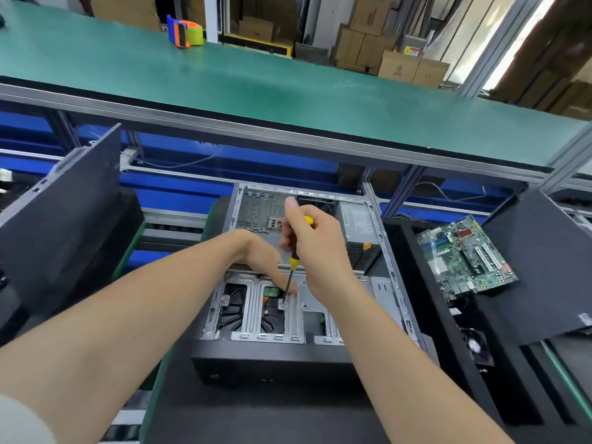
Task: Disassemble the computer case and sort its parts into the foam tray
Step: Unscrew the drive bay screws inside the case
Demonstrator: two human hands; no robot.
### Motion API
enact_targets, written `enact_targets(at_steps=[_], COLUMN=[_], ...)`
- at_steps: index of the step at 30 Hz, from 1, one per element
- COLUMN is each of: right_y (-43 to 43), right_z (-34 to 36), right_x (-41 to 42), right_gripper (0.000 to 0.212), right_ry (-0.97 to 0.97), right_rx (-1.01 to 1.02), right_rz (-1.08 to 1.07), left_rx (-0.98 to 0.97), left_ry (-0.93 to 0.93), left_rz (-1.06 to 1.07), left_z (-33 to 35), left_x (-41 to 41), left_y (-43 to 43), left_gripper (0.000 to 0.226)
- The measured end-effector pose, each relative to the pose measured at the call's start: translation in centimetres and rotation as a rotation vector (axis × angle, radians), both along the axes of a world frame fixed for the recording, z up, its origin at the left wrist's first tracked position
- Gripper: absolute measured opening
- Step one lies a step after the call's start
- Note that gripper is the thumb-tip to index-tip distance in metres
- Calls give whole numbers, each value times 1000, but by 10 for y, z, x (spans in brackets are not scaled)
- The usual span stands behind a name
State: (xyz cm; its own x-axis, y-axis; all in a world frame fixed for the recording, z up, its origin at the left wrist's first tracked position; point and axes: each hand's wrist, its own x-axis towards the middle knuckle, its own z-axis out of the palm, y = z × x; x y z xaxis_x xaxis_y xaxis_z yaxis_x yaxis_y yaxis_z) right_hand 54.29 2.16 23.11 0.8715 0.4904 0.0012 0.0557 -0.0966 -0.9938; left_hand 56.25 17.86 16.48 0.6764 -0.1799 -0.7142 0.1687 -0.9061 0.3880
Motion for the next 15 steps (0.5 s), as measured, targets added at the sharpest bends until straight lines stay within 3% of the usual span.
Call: enact_targets(at_steps=[4, 9, 14, 15], right_y=[10, 18, 18, 17], right_z=[-3, -8, -9, -9], right_x=[-14, -23, -16, -14], right_gripper=[34, 38, 44, 45], right_ry=[89, 111, 176, 191], right_rx=[66, 160, 245, 242], right_rz=[-153, -226, -14, 40], left_rx=[-67, -126, -165, -182], left_ry=[1, -62, -98, -85], left_rz=[12, -27, -23, -19], left_z=[5, 1, 2, 3], left_x=[-4, -5, -8, -9], left_y=[-5, -6, -3, -4], left_gripper=[135, 117, 62, 60])
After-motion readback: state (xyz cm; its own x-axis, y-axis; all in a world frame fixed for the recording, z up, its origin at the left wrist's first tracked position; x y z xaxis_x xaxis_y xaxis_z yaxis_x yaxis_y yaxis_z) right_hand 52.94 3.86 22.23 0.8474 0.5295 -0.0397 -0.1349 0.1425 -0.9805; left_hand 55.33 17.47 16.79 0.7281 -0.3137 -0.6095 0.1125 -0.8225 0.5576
